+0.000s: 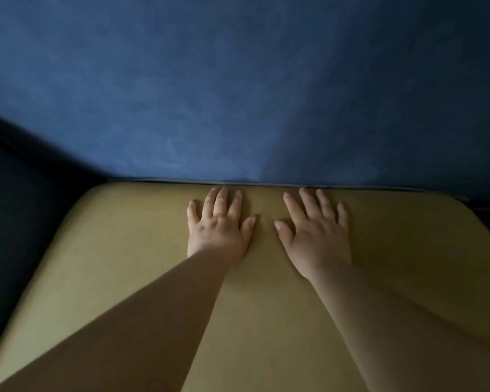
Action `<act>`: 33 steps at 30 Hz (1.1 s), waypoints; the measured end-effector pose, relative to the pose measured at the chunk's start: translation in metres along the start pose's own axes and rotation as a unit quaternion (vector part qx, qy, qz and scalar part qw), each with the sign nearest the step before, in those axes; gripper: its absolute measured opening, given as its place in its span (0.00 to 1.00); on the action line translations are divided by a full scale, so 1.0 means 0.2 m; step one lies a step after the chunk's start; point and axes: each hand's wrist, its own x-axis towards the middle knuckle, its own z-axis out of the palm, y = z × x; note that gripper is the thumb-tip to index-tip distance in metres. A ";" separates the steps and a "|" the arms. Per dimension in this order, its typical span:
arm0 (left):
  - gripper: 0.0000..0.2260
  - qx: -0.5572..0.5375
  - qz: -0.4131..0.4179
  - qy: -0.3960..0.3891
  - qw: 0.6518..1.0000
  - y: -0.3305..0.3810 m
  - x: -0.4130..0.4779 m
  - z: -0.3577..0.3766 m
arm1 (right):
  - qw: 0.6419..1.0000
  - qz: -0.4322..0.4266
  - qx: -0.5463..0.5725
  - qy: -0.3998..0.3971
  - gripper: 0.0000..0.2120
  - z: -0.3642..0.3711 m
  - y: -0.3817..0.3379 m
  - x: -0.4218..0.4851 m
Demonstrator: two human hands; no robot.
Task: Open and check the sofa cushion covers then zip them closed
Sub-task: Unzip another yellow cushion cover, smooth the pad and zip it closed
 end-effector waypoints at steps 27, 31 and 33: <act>0.27 -0.021 0.036 -0.060 0.997 -0.04 -0.24 -0.01 | 0.994 0.033 0.028 -0.100 0.28 -0.03 -0.14 -0.16; 0.26 -0.014 0.061 -0.109 0.992 -0.13 -0.56 -0.03 | 0.990 -0.022 0.045 -0.133 0.29 -0.04 -0.30 -0.53; 0.25 -0.012 0.065 -0.137 0.988 -0.17 -0.71 -0.06 | 0.984 -0.054 0.049 -0.162 0.29 -0.06 -0.35 -0.70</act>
